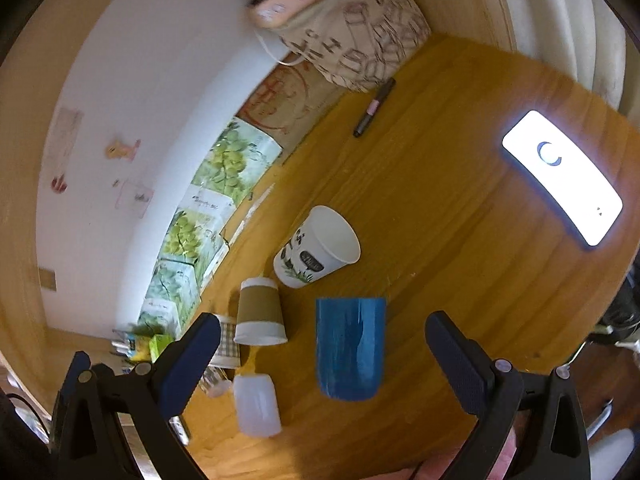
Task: Flip cup upright
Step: 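Move the left tool toward the white panda-printed paper cup lying on the desk, then close the left gripper around the panda cup's body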
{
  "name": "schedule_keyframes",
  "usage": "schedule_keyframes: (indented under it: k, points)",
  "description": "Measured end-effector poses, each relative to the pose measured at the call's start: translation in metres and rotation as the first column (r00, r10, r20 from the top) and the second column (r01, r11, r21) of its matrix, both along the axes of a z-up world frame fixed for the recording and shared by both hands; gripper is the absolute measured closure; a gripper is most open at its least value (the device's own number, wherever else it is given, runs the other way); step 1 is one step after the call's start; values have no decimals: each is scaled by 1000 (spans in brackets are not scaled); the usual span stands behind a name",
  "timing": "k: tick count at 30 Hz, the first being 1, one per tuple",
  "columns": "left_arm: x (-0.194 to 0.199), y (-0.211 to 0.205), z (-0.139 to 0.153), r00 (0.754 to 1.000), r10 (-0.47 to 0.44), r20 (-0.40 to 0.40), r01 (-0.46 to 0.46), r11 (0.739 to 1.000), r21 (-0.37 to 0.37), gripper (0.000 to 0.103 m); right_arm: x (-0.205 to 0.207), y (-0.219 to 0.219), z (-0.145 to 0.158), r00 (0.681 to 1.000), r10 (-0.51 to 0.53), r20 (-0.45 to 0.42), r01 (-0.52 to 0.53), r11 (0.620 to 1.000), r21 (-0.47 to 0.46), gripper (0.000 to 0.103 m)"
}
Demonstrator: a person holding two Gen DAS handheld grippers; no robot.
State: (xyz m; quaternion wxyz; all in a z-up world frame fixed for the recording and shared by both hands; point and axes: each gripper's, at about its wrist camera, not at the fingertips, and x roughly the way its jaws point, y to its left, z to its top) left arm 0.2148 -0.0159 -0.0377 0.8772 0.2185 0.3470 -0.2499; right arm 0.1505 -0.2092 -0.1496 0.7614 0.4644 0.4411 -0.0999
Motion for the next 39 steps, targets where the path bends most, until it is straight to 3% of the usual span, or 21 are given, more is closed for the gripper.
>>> schedule_keyframes:
  k: [4,9,18,29,39]
  points:
    - [17,-23,-13,996,-87,-31,88,994,58,1,11,-14,-12,1000,-8,-10,9,999,43,0]
    - [34,-52,-39,981,-179,-78,190,969,157,1,18,-31,-25,999,-31,-23,33,996,83,0]
    - [51,-94,-88,930,-312,-191,358,886,295,1,24,-63,-49,994,-99,-52,105,985,135,0]
    - [73,-127,-145,874,-342,-344,465,794,393,1,19,-84,-65,984,-162,-69,171,971,164,0]
    - [87,-139,-183,853,-324,-408,496,747,443,1,14,-88,-75,982,-169,-88,183,966,184,0]
